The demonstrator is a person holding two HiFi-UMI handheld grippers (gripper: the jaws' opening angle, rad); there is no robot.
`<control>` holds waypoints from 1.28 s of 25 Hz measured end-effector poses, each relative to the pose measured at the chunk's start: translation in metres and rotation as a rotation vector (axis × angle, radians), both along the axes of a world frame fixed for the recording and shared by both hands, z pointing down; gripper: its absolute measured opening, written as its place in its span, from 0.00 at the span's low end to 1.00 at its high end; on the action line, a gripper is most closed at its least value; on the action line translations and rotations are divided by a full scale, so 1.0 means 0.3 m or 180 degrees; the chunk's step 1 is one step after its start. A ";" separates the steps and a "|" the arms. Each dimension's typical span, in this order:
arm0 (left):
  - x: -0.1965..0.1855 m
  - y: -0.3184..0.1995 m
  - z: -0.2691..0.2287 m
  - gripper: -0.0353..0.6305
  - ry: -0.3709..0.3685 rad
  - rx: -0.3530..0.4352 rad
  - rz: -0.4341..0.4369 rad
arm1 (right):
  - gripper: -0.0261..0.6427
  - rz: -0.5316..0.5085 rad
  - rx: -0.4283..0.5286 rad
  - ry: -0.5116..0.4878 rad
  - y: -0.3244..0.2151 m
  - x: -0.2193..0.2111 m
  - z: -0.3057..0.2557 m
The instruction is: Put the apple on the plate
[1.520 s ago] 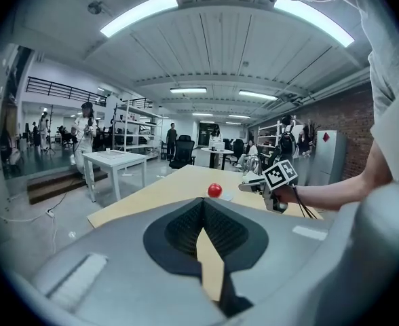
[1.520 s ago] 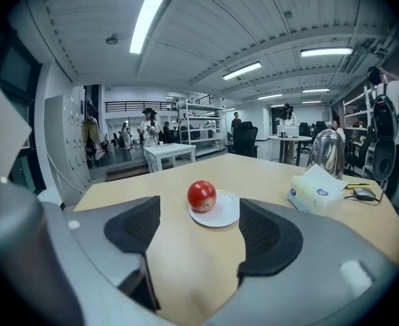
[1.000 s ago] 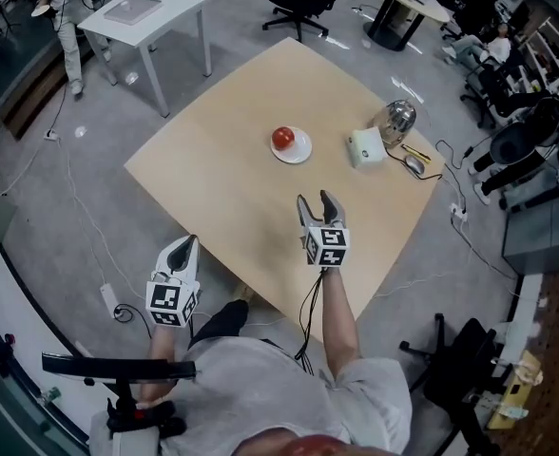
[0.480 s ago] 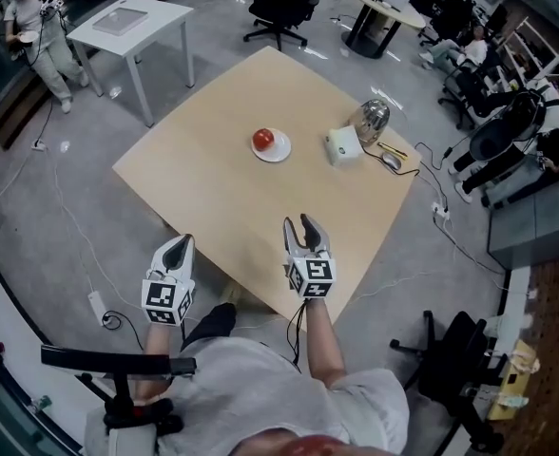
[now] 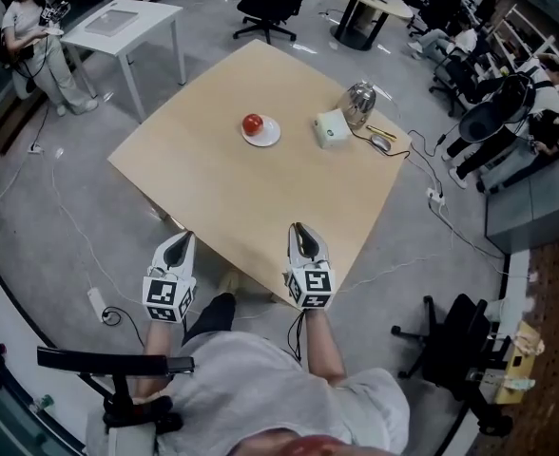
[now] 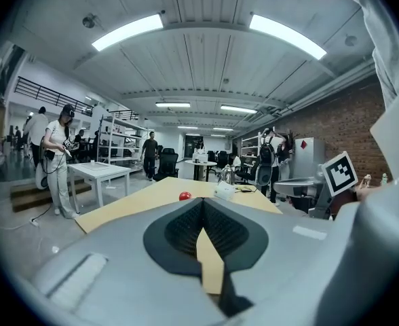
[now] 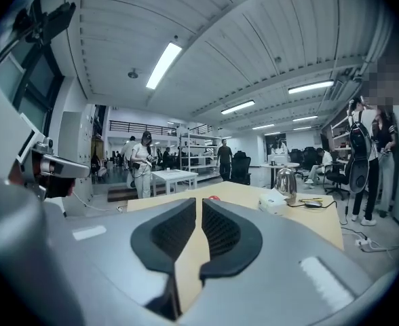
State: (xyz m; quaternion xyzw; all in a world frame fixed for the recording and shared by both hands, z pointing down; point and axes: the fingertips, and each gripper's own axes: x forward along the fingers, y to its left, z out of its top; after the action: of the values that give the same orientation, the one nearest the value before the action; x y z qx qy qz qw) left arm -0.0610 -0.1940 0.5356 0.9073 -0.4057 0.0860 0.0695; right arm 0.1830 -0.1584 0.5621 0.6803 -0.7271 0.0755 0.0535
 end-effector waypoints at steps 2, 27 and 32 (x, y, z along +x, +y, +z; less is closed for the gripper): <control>0.001 0.026 -0.003 0.08 -0.0005 0.0009 0.0014 | 0.07 0.0014 0.0003 -0.0008 0.043 0.001 0.000; -0.047 0.224 0.016 0.08 0.0041 0.0075 -0.0025 | 0.05 -0.0068 0.0012 -0.0060 0.270 -0.067 0.017; -0.052 0.220 0.015 0.08 0.0030 0.0078 -0.0025 | 0.05 -0.0076 0.0014 -0.0074 0.260 -0.074 0.023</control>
State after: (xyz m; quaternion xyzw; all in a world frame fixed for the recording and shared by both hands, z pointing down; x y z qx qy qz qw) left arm -0.0766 -0.1280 0.5402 0.9069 -0.4100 0.0764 0.0607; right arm 0.1609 -0.0804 0.5692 0.6707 -0.7359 0.0812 0.0445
